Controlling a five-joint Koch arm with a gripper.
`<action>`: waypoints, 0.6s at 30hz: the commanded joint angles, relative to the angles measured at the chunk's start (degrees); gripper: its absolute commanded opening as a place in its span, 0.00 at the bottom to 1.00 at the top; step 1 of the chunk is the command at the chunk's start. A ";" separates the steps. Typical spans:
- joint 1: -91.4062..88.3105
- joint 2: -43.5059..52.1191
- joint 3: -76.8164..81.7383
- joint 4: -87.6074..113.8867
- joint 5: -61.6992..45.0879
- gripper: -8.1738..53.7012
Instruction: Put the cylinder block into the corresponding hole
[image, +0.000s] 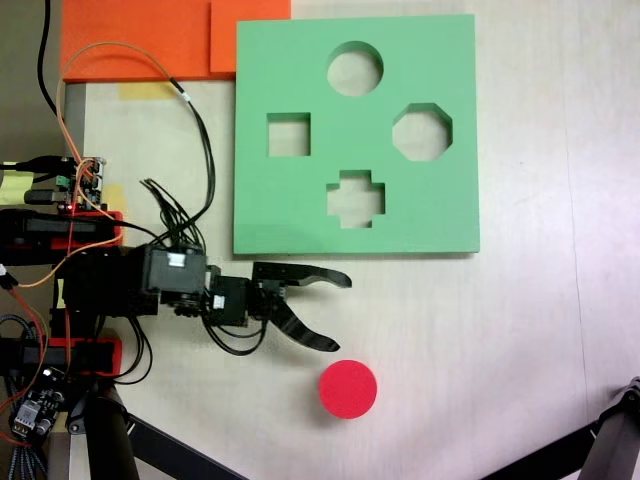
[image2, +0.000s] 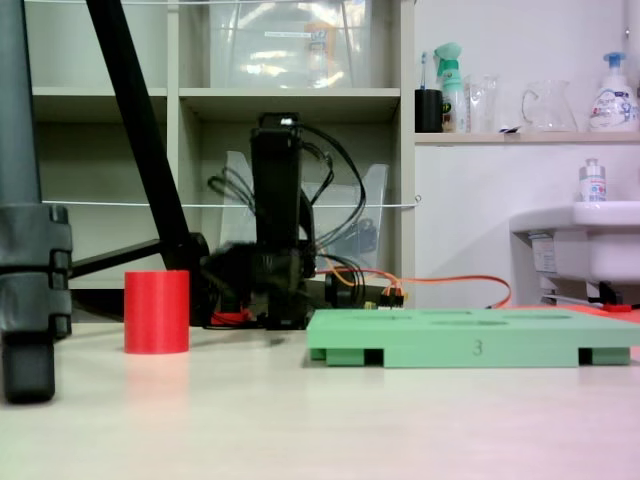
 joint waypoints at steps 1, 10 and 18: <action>0.18 9.32 1.23 3.69 -1.85 0.79; -5.19 65.48 -9.32 78.49 -17.93 0.73; -5.71 64.95 -6.59 96.50 -66.62 0.71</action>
